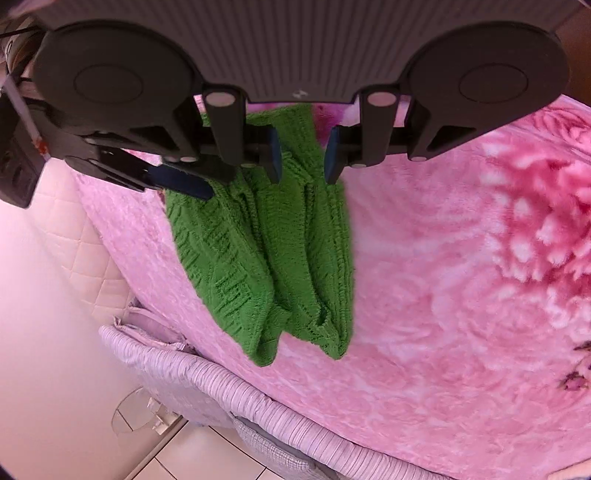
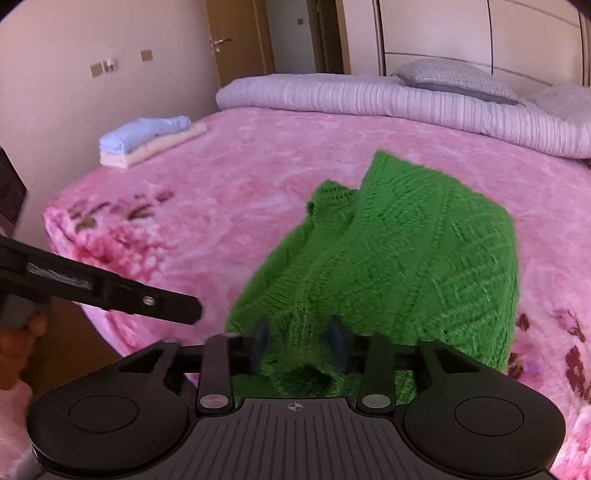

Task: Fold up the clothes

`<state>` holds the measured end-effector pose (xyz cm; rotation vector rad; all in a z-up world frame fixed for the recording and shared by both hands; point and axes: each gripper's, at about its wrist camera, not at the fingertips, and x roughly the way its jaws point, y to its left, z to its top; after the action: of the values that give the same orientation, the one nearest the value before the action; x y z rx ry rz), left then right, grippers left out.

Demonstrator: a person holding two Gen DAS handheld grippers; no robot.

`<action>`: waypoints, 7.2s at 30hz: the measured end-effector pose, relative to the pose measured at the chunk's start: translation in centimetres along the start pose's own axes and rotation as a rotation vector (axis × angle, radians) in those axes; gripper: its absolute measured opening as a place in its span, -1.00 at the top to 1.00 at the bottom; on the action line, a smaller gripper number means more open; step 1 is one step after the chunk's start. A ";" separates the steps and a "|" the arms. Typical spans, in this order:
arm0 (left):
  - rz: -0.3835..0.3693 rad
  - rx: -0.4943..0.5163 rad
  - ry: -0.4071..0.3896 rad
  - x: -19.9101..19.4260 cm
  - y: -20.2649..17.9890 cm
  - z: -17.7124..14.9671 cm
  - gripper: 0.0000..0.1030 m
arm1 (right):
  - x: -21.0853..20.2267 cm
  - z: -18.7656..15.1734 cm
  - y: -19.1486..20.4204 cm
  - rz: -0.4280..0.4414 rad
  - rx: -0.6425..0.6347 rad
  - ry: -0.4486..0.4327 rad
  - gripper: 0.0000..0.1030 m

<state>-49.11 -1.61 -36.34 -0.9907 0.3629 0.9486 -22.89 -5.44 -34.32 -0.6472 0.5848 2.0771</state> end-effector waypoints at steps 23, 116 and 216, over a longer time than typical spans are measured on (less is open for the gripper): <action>-0.176 -0.037 -0.072 3.9 -4.9 1.4 0.78 | -2.7 -3.0 -17.2 -0.107 0.905 -0.058 0.50; 0.080 0.275 -0.055 10.4 -3.7 5.3 0.75 | 3.0 4.0 -13.4 0.001 0.205 -0.040 0.53; 0.419 0.339 -0.014 -5.1 -11.1 -7.5 0.21 | -12.8 -5.4 2.0 -0.277 0.397 0.053 0.50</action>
<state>-41.94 -12.72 -30.96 -0.6059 0.7123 1.2210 -17.01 -17.42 -29.91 -0.5175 0.8592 1.6295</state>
